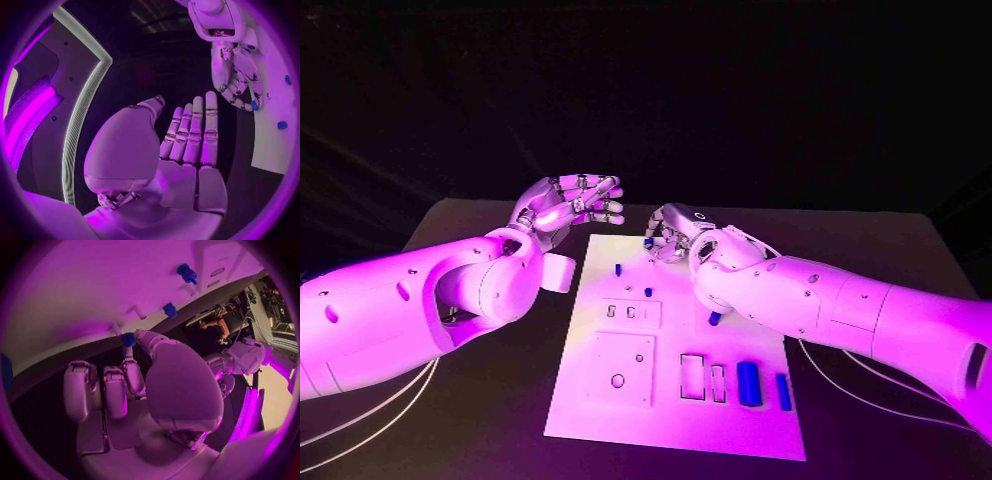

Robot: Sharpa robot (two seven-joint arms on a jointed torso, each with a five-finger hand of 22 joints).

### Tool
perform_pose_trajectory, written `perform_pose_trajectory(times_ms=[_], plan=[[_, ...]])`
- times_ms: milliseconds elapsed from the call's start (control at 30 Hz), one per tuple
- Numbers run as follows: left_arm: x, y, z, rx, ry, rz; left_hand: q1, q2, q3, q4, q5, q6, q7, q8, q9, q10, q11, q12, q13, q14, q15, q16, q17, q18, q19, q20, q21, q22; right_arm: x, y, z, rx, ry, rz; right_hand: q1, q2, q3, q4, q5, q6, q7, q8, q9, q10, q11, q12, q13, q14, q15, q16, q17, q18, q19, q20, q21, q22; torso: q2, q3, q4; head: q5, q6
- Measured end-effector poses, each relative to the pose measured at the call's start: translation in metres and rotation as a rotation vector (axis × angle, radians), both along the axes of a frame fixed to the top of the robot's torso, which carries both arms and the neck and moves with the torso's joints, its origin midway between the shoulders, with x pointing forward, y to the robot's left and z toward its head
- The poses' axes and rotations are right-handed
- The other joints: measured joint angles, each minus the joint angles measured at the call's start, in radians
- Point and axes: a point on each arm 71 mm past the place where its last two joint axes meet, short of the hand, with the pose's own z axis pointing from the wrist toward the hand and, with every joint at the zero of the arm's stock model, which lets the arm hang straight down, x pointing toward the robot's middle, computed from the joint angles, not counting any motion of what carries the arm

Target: Assemble the parts on the task board

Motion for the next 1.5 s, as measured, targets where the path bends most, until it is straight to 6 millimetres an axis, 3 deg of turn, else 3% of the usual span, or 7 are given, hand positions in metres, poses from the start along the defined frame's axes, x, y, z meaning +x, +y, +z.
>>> perform_pose_trajectory(times_ms=[133, 167, 1500], plan=[[0.0000, 0.0000, 0.0000, 0.000, 0.000, 0.000, 0.000, 0.000, 0.000, 0.000, 0.000, 0.000, 0.000, 0.000, 0.000, 0.000, 0.000, 0.000, 0.000, 0.000, 0.000, 0.000, 0.000, 0.000, 0.000, 0.000, 0.000, 0.000, 0.0014, -0.0019, -0.0007, -0.004, -0.001, -0.006, 0.000, 0.000, 0.000, 0.000, 0.000, 0.002, -0.002, 0.000, 0.000, 0.000, 0.000, 0.000, 0.000, 0.000, 0.000, 0.000, 0.000, 0.000, 0.000, 0.000, 0.000, 0.000, 0.000, -0.0002, 0.0000, 0.000, 0.000], [0.0000, 0.0000, 0.0000, 0.000, 0.000, 0.000, 0.000, 0.000, 0.000, 0.000, 0.000, 0.000, 0.000, 0.000, 0.000, 0.000, 0.000, 0.000, 0.000, 0.000, 0.000, 0.000, 0.000, 0.000, 0.000, 0.000, 0.000, 0.000, 0.0016, -0.0022, -0.0008, -0.004, -0.001, -0.007, 0.000, 0.000, 0.000, 0.000, 0.000, 0.003, -0.003, 0.000, 0.000, 0.000, 0.000, 0.000, 0.000, 0.000, 0.000, 0.000, 0.000, -0.011, 0.000, 0.000, 0.000, 0.000, 0.000, -0.0002, 0.0000, -0.001, 0.000], [0.0008, 0.0021, -0.0006, 0.002, 0.004, 0.001, 0.000, 0.000, 0.000, 0.000, 0.000, 0.000, 0.000, 0.000, 0.000, 0.000, 0.000, -0.006, 0.000, 0.000, 0.000, 0.000, 0.002, 0.000, 0.000, 0.000, 0.000, 0.001, -0.0037, -0.0055, -0.0081, -0.014, 0.009, 0.000, 0.000, 0.000, 0.000, 0.000, 0.000, 0.000, -0.003, -0.006, -0.001, 0.000, 0.000, 0.000, 0.000, 0.000, 0.000, 0.000, 0.000, -0.010, 0.000, 0.000, 0.003, -0.001, -0.001, 0.0002, 0.0007, -0.010, -0.005]])
